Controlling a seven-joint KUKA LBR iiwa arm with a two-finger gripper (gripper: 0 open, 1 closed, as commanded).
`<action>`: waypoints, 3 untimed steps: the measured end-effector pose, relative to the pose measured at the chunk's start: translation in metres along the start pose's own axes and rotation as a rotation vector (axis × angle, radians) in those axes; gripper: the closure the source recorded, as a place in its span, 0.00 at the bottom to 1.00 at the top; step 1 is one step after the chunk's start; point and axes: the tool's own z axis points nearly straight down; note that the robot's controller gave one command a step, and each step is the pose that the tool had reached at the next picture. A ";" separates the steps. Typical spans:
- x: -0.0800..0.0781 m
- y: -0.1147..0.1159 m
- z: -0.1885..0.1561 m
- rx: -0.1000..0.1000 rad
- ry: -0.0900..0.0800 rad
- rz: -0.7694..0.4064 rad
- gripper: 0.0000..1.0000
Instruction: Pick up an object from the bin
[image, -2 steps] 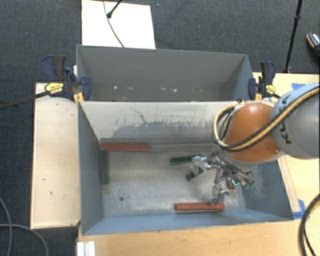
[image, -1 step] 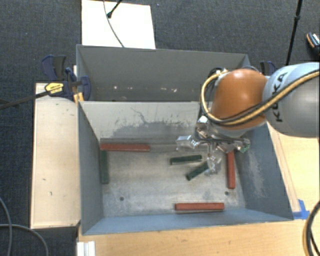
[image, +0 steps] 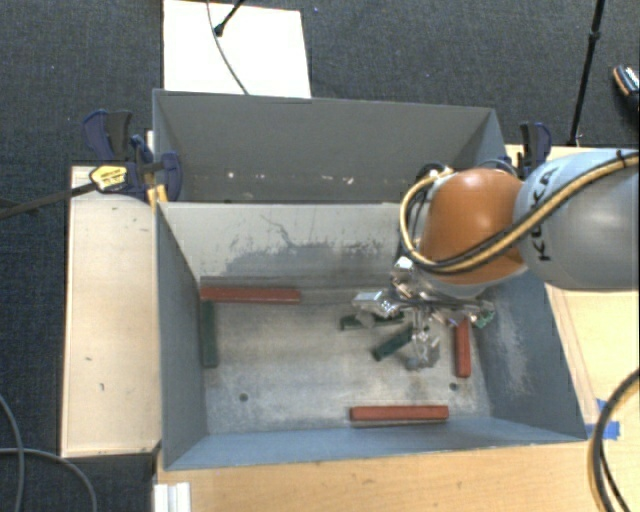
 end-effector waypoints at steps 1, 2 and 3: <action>-0.003 -0.001 -0.005 0.005 -0.007 0.000 1.00; -0.001 -0.001 -0.003 0.003 -0.003 0.002 0.00; -0.002 -0.001 -0.004 0.005 -0.006 0.003 1.00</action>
Offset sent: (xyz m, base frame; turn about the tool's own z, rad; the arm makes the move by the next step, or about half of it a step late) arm 0.0000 0.0000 0.0000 0.0000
